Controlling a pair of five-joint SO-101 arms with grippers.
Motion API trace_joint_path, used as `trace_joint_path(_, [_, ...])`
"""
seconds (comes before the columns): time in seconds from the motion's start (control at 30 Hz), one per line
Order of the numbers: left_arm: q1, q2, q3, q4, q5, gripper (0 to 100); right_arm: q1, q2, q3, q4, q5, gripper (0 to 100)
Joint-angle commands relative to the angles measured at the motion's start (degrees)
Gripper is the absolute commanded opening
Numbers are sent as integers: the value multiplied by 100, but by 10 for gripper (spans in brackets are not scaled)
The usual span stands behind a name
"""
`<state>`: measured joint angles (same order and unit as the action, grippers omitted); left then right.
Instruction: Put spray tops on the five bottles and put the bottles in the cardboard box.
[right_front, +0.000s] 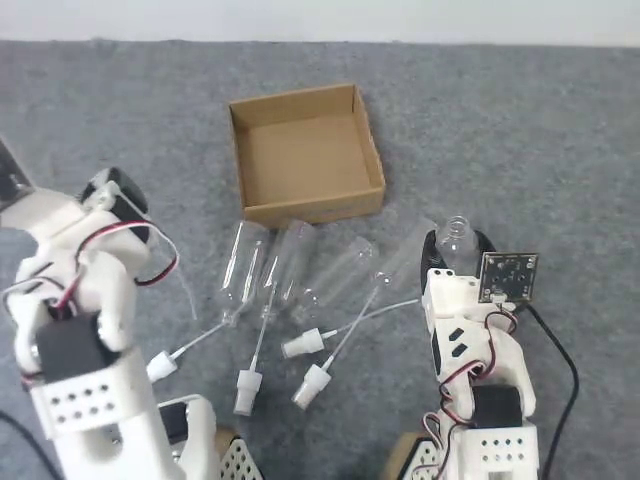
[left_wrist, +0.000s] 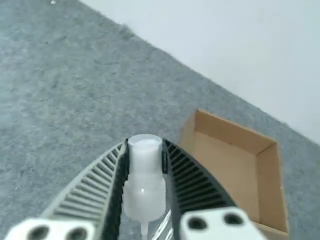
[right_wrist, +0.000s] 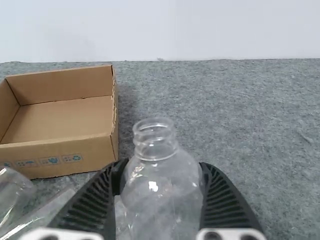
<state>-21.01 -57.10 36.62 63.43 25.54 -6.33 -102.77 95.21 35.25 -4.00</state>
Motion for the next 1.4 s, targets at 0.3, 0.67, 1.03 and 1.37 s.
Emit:
trace_joint_path(0.3, [387, -1037, 119, -492, 88, 10, 22, -119, 105, 4, 79, 70])
trace_joint_path(0.67, [396, -1881, 884, -1231, 360, 10, 57, -127, 70, 31, 70, 70])
trace_joint_path(1.03, [1284, -2268, 1235, -1371, 413, 10, 57, -127, -26, 40, 70, 69])
trace_joint_path(1.37, [1424, -2936, 1763, -1670, 413, 10, 66, -127, -105, 40, 70, 69])
